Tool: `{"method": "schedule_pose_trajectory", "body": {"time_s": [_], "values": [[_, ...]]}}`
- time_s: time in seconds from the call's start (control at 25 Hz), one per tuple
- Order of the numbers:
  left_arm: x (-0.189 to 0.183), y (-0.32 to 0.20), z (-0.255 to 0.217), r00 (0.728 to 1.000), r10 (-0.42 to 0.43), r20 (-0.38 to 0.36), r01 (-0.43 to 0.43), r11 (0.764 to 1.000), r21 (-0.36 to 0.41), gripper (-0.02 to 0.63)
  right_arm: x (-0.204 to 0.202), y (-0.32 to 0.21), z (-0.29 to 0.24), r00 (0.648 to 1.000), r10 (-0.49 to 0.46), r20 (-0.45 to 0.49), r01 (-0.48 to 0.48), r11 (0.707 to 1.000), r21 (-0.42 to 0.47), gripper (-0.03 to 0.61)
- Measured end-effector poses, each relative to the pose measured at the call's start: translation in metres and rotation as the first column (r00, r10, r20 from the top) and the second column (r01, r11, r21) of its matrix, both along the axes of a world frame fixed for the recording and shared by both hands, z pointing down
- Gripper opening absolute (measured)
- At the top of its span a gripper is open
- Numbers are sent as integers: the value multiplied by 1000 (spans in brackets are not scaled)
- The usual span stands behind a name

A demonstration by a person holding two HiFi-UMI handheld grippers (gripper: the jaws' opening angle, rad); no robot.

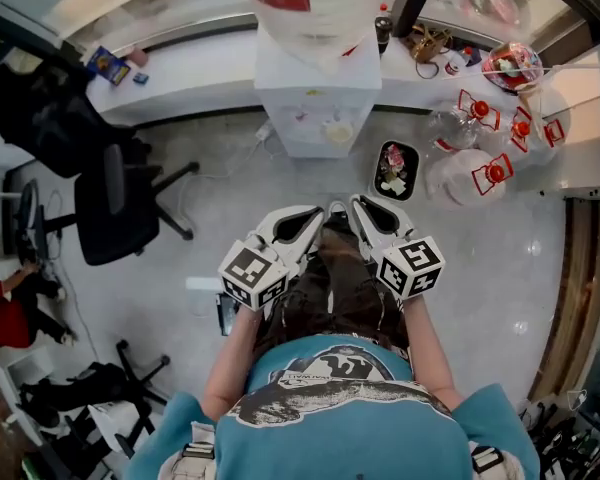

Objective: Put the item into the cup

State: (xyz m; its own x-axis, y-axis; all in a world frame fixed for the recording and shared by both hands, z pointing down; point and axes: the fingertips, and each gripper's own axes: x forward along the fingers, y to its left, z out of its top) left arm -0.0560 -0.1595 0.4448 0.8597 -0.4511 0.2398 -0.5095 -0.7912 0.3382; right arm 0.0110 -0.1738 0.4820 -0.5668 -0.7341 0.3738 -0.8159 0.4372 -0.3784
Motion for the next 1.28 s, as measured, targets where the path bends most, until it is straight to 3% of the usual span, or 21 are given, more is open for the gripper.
{"method": "schedule_pose_trajectory", "body": {"time_s": [0.4,0.68,0.92,1.28], "values": [[-2,-38,35,999,-39,16,39,999,-35,12,6,-64,59,1000,-28,14,28,999,-42,38],[8,-67,58,997,-38,65,40,999,-24,14,15,-116,118,999,-27,-23,26,997,-75,38],[12,-78,77,997,-64,51,67,996,-64,12,26,-156,179,997,-16,-81,6,992,-124,38],[9,-89,106,992,-62,111,73,993,-97,14,32,-208,252,989,-16,-145,-11,983,-183,38]]}}
